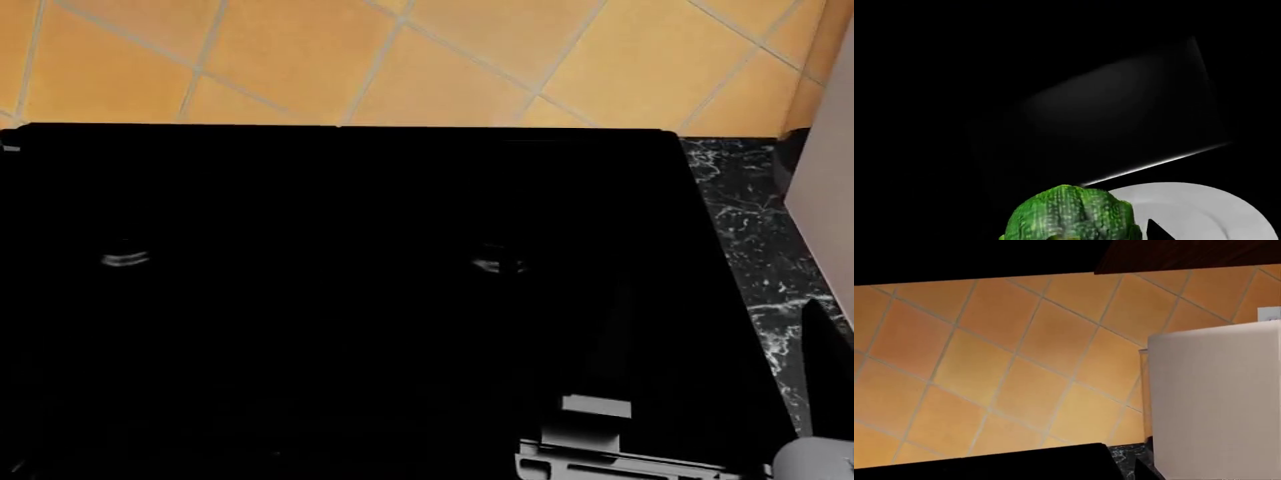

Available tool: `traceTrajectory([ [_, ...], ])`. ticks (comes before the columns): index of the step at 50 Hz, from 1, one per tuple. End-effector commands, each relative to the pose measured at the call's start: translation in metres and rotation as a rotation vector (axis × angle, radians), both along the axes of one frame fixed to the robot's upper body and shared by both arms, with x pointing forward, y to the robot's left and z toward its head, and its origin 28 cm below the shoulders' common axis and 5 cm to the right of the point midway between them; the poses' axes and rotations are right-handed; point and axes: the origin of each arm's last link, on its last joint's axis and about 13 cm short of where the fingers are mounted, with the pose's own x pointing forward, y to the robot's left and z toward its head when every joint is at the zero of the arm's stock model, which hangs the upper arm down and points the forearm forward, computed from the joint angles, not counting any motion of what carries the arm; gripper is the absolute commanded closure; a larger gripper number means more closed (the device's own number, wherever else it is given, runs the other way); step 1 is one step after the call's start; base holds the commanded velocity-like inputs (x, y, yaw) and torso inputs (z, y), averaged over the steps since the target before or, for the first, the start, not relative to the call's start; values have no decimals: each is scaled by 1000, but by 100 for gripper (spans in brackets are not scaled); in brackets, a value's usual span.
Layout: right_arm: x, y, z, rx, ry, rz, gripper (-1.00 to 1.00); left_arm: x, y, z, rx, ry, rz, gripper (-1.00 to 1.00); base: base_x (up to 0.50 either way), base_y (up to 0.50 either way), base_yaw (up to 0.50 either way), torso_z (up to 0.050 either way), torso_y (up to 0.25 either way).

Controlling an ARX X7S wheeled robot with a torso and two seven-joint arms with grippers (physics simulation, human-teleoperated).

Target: Pick the broccoli from the counter and place it in the microwave.

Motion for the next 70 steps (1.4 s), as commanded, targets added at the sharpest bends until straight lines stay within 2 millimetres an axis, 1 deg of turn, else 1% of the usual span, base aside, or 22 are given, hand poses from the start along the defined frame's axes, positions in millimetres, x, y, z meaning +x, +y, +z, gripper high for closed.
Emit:
traceTrajectory([
  [1,-1,0,-2,2,7,0,-100,0,-7,1,9,-22,-69,-100,0,0,0,0,0],
  [11,1,2,-3,-1,6,5,-100,2,-2,1,12,-25,-50,-100,0,0,0,0,0],
  [16,2,1,-3,-2,5,7,-100,-2,-2,5,11,-41,-54,-100,0,0,0,0,0],
  [24,3,1,-2,-3,1,11,-100,-22,-1,24,-37,-92,-92,-100,0,0,0,0,0],
  [28,7,1,-2,-7,-1,21,-100,-35,2,33,-137,-102,-154,-100,0,0,0,0,0],
  [33,12,3,1,-14,-11,36,-100,-48,13,41,-204,-125,-191,-100,0,0,0,0,0],
  [37,16,3,1,-17,-13,41,-100,-58,22,46,-224,-141,-213,-100,0,0,0,0,0],
  [39,17,4,2,-22,-15,48,-100,-68,28,48,-236,-167,-227,-100,0,0,0,0,0],
  [42,18,4,2,-26,-15,50,-100,-82,34,38,-250,-194,-235,-100,0,0,0,0,0],
  [43,18,3,2,-28,-15,51,-100,-86,38,33,-275,-198,-238,-100,0,0,0,0,0],
  [46,19,4,3,-32,-16,55,-100,-93,44,15,-268,-212,-219,-100,0,0,0,0,0],
  [49,20,5,3,-35,-13,60,-100,-107,50,-2,-275,-233,-216,-100,0,0,0,0,0],
  [51,19,4,3,-39,-13,59,-100,-117,54,-12,-279,-240,-221,-100,0,0,0,0,0],
  [52,19,4,4,-39,-13,60,-100,-118,55,-14,-280,-241,-221,-100,0,0,0,0,0],
  [53,19,4,3,-42,-13,58,-100,-119,71,-22,-314,-263,-146,-100,0,0,0,0,0],
  [55,20,5,2,-44,-11,56,-100,-127,80,-28,-359,-281,-71,-100,0,0,0,0,0],
  [56,20,5,2,-43,-11,57,-100,-131,76,-32,-371,-287,-57,-100,0,0,0,0,0],
  [58,19,6,2,-41,-13,63,-100,-141,77,-43,-403,-296,-11,-100,0,0,0,0,0],
  [61,19,6,1,-45,-7,61,-100,-162,75,-62,-347,-275,-125,-100,0,0,0,0,0],
  [62,19,6,2,-43,-8,61,-100,-170,76,-70,-341,-276,-133,-100,0,0,0,0,0],
  [64,19,6,2,-44,-8,61,-100,-189,75,-84,-289,-255,-224,-100,0,0,0,0,0],
  [70,19,7,1,-43,-6,66,-100,-216,75,-108,-279,-238,-239,-100,0,0,0,0,0],
])
